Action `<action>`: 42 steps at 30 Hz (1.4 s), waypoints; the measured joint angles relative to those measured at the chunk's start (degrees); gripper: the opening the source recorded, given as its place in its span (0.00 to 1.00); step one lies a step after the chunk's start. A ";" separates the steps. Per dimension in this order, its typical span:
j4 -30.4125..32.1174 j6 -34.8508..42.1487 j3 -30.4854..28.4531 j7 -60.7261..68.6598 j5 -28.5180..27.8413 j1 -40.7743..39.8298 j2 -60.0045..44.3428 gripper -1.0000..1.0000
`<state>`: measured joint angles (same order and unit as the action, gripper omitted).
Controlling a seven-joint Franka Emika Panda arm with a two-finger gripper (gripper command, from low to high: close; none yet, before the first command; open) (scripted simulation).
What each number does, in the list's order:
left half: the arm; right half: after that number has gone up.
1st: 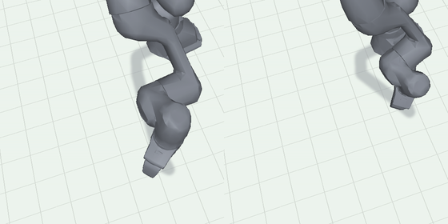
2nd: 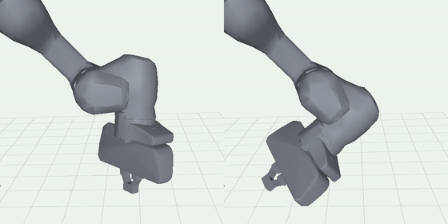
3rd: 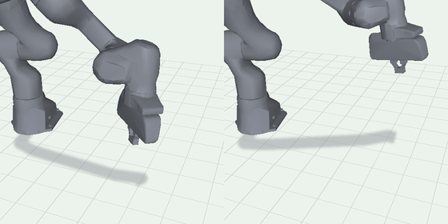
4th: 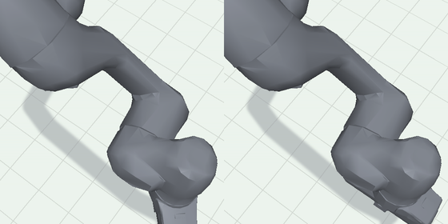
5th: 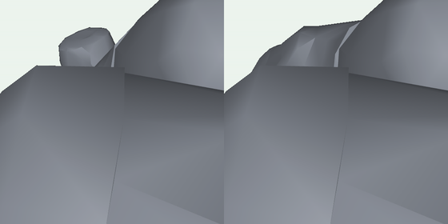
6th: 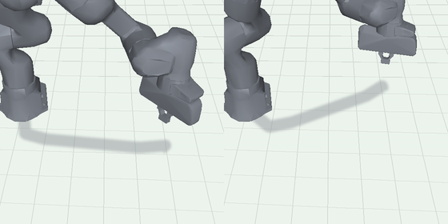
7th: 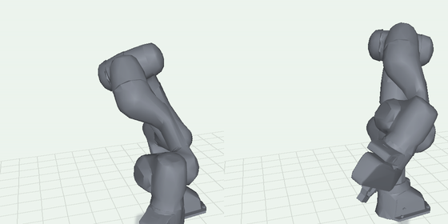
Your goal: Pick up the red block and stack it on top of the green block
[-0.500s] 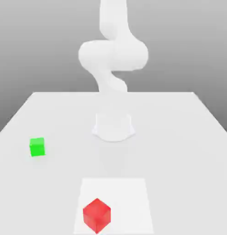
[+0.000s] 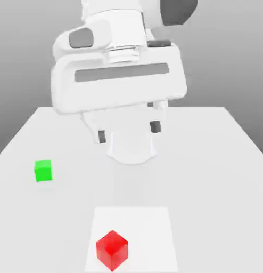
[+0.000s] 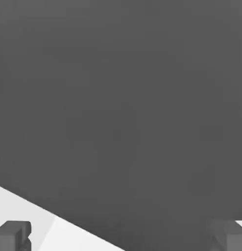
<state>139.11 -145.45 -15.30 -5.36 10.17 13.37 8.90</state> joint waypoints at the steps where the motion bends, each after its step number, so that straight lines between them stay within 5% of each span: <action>1: 0.42 -0.78 -0.20 2.20 0.46 0.11 -2.07 0.50; 10: 4.19 -8.65 -0.92 17.03 -1.73 -0.88 -19.36 0.50; 14: 3.27 -14.86 2.40 21.03 1.87 -3.54 -27.48 0.50; 15: 2.94 -16.53 3.64 21.93 3.04 -4.55 -29.57 0.00; 22: 2.86 -16.81 3.93 22.13 3.26 -4.79 -30.07 0.00; 30: 6.60 -8.04 -3.99 12.91 -4.94 -3.85 -17.47 0.00; 42: 16.48 -5.30 -15.43 -11.72 -18.25 -20.65 -4.33 0.00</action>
<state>155.59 -150.76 -30.74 -17.08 -8.08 -7.28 4.57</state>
